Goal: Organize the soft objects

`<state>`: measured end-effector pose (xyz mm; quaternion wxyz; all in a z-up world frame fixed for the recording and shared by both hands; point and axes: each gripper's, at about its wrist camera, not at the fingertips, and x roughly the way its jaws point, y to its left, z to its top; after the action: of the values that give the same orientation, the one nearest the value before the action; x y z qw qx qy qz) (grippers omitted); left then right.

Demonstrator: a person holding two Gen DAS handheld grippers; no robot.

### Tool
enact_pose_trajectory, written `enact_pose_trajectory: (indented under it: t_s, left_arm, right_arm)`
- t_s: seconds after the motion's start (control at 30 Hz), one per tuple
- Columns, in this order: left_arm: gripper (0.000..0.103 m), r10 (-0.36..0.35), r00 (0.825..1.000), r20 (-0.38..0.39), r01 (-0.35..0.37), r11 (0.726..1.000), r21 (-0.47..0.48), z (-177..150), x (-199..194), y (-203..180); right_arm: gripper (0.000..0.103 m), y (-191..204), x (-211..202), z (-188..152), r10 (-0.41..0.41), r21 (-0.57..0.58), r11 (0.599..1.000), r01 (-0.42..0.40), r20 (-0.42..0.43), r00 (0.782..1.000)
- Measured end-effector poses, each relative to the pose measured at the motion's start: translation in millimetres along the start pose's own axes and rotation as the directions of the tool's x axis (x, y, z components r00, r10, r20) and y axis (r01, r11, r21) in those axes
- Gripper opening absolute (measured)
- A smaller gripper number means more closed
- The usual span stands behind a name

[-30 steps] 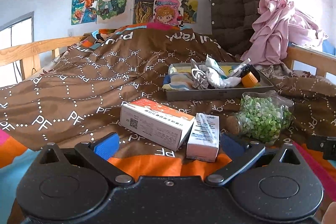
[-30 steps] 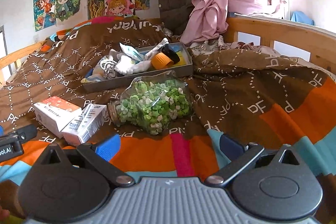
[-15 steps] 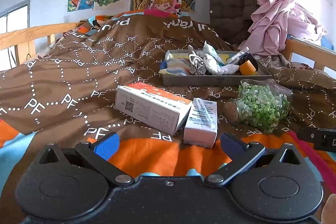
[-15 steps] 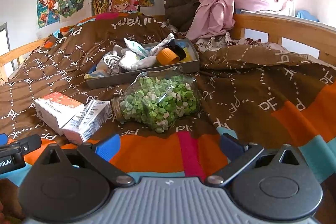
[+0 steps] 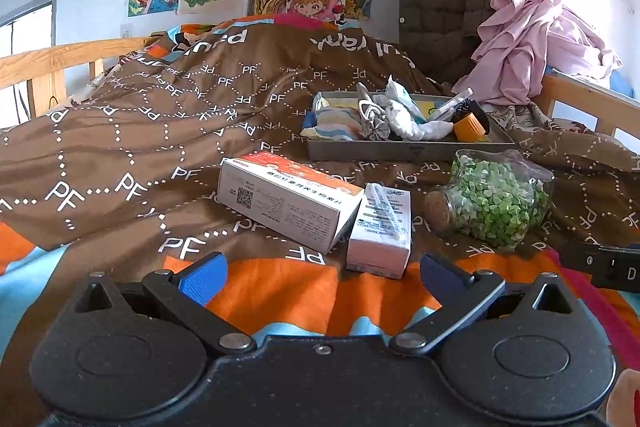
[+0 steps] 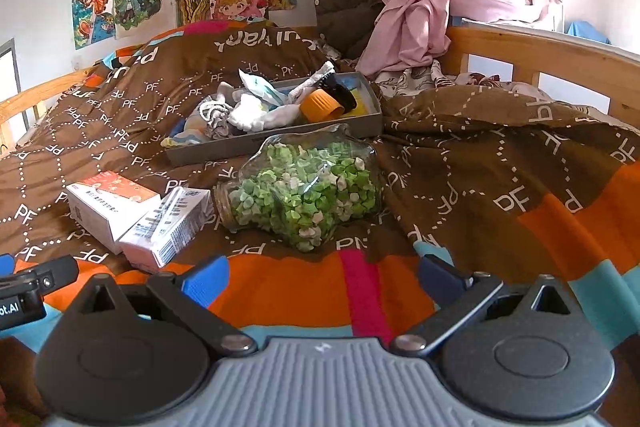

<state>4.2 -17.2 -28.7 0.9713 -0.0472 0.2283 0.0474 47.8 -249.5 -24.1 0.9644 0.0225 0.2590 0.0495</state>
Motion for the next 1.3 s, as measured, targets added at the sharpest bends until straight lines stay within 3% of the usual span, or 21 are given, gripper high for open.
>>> enact_pose_trajectory:
  t_s: [1.3]
  left_arm:
    - [0.102,-0.002,1.0,0.003,0.002,1.0,0.03,0.2,-2.5,-4.7]
  right_arm:
    - [0.103,0.5,0.9,-0.7,0.001,-0.004,1.0,-0.001,-0.008,1.0]
